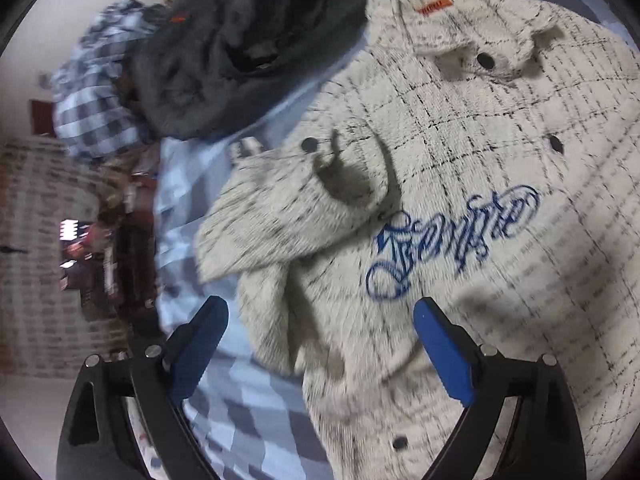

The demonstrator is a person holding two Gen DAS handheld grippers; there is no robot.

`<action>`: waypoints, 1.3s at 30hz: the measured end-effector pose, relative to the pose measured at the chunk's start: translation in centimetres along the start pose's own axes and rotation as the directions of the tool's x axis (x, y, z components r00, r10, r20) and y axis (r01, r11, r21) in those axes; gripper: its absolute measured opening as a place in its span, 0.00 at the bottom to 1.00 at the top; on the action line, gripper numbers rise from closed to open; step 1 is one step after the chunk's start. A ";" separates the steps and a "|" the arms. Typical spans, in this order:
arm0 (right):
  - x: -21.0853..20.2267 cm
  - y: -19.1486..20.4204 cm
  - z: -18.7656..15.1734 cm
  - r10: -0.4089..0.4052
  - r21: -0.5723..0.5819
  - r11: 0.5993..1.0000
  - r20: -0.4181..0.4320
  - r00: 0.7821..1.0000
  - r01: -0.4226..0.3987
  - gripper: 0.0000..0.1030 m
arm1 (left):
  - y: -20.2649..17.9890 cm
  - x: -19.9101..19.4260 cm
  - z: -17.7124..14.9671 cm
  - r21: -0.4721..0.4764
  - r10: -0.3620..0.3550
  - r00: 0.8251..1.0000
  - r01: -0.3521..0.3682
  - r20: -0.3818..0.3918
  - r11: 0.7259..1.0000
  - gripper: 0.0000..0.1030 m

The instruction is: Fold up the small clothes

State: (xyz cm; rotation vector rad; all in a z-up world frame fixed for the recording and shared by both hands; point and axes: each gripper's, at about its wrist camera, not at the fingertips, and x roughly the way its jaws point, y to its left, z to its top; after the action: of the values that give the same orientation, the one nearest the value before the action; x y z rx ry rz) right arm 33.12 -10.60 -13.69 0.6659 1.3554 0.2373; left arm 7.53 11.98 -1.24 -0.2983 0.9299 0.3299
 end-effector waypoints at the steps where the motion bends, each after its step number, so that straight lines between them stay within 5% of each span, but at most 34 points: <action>1: 0.5 0.1 0.3 -0.021 0.006 1.000 -0.002 1.000 0.021 0.89 | 0.6 0.4 0.1 -0.029 -0.003 1.000 0.002 -0.022 1.000 1.00; 12: 7.2 1.4 3.0 -0.121 0.047 0.992 0.010 0.993 0.121 0.86 | 4.7 3.4 -0.6 -0.241 -0.009 0.989 -0.027 -0.148 0.970 1.00; 14: 7.3 2.2 3.0 -0.104 -0.007 0.995 0.047 0.993 0.104 0.40 | 4.7 3.8 -0.7 -0.248 -0.020 0.987 -0.021 -0.159 0.968 1.00; 17: 7.4 2.6 2.7 -0.128 -0.020 0.991 0.084 0.988 0.131 0.12 | 4.2 4.3 -0.9 -0.240 -0.033 0.984 -0.010 -0.174 0.971 1.00; 21: 5.2 4.0 1.8 -0.124 -0.101 0.984 0.185 0.975 0.145 0.08 | 3.6 4.2 -0.8 -0.210 -0.016 0.986 -0.019 -0.165 0.978 1.00; 25: 1.4 7.5 0.0 -0.211 -0.229 0.932 0.282 0.936 0.279 0.07 | 4.3 4.1 -0.6 -0.227 -0.015 0.988 -0.021 -0.156 0.974 1.00; 28: -3.8 10.4 -1.5 -0.135 -0.332 0.910 0.326 0.936 0.247 0.07 | 4.8 4.1 -0.7 -0.245 -0.021 0.987 -0.018 -0.157 0.969 1.00; 33: -15.2 15.2 -5.2 0.031 -0.394 0.905 0.433 0.901 0.158 0.07 | 4.5 4.2 -0.8 -0.226 -0.040 0.988 0.006 -0.146 0.974 1.00; 39: -27.0 17.3 -9.7 0.071 -0.440 0.868 0.572 0.817 0.232 0.06 | 3.2 3.7 -1.3 -0.158 -0.085 0.986 0.062 -0.143 0.986 1.00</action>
State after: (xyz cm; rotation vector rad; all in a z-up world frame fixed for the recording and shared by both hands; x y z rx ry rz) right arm 21.52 -8.08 17.62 0.2033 0.6843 0.2715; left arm 7.40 14.95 -5.36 -0.5026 1.0401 0.3147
